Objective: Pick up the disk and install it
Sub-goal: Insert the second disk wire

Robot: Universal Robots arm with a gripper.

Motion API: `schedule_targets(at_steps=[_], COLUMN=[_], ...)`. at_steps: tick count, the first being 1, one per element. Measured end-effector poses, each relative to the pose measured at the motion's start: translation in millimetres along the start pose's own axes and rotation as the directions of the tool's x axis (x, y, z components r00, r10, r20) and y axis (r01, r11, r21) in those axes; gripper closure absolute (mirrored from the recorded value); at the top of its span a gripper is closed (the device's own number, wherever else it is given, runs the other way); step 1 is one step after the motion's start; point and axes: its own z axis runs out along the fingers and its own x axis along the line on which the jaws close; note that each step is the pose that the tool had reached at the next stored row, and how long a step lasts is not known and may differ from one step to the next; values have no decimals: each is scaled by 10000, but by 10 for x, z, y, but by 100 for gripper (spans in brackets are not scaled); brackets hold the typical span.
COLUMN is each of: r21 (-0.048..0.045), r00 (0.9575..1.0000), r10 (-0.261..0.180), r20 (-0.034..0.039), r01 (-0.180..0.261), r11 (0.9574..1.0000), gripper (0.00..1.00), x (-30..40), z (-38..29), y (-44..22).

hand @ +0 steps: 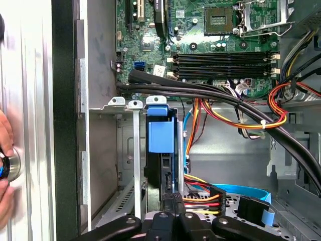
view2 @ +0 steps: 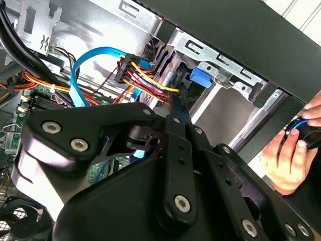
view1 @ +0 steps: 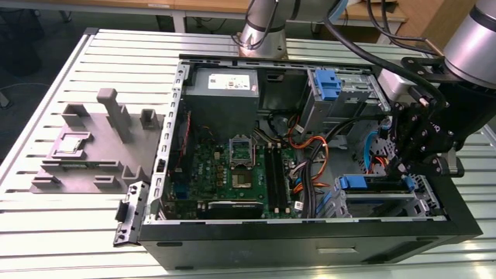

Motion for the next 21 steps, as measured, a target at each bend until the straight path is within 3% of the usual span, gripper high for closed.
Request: schedule_targets(at_steps=[4,8,12,21], r21=[0,-1,0,-1], r00=[10000,10000,10000,10000], r10=[1,1,0,1], r20=[-1,1,9,21], r01=[-1,-1,0,-1], r11=[10000,10000,10000,10000], gripper=[90,90,90,90], x=[1,5,6,15], z=[-1,-1,-16,-165], y=[20,111,113,124])
